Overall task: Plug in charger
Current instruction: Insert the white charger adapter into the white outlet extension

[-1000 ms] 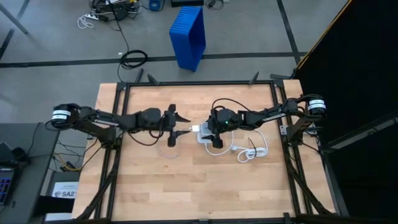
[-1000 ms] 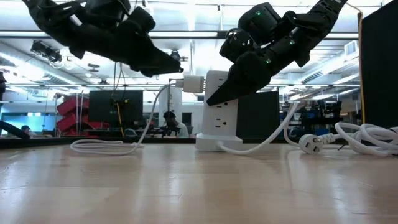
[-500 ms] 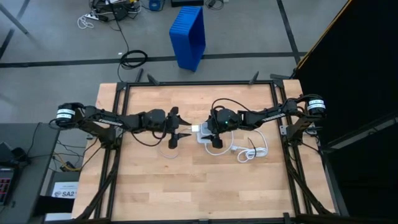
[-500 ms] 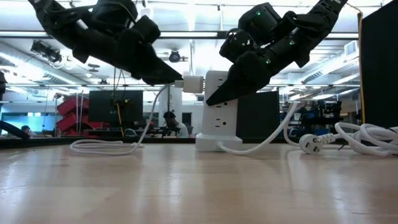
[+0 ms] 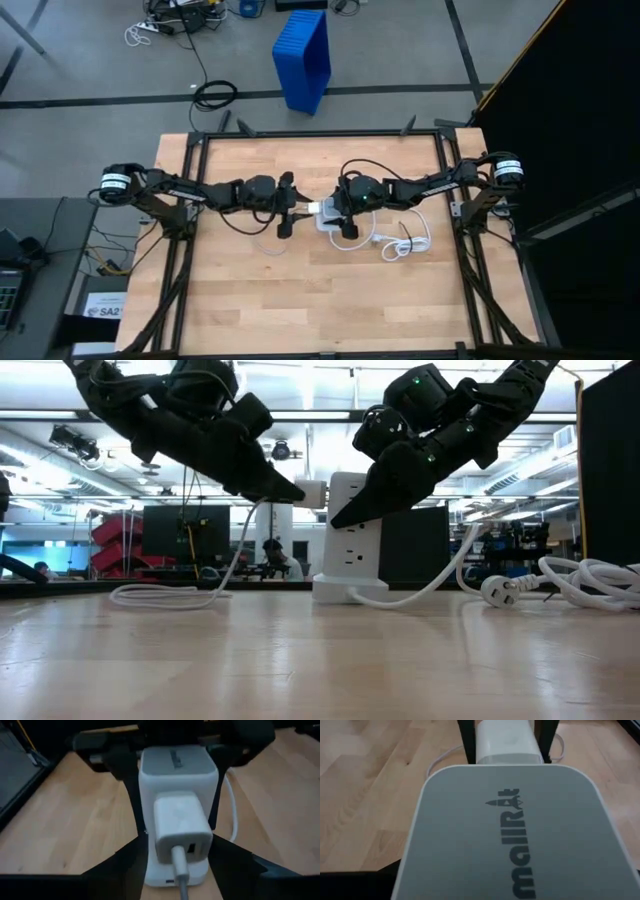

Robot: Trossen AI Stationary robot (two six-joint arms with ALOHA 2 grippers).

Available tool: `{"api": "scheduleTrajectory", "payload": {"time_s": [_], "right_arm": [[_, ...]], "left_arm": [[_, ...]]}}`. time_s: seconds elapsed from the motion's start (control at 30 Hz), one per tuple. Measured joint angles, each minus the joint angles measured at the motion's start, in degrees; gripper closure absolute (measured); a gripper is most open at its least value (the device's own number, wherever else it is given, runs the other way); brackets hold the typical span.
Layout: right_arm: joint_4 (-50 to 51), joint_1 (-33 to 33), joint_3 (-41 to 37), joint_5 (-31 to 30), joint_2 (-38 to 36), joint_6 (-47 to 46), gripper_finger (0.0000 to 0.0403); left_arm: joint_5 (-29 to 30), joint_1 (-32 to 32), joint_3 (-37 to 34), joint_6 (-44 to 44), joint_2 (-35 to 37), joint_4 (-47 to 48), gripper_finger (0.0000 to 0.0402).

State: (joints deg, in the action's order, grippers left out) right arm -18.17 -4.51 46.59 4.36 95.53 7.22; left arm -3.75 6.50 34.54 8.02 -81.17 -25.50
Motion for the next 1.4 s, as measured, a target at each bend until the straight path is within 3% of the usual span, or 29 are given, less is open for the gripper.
{"api": "scheduleTrajectory", "payload": {"time_s": [0.13,0.77,1.07,1.4], "right_arm": [[0.1,0.0,0.0,0.4,0.0,-0.2,0.0141],[5.7,1.2,3.3,1.2,-0.1,-1.1,0.0141],[6.2,1.3,3.6,-4.2,0.0,-3.1,0.0141],[7.7,1.6,3.6,-4.1,0.0,-3.7,0.0141]], "left_arm": [[0.0,0.0,0.0,0.6,0.0,-0.4,0.0282],[-4.4,0.0,1.7,2.1,0.0,2.7,0.0282],[-2.3,0.1,1.8,0.8,-1.1,1.0,0.0282],[-2.5,0.4,2.4,1.4,-3.4,0.2,0.0282]]}}
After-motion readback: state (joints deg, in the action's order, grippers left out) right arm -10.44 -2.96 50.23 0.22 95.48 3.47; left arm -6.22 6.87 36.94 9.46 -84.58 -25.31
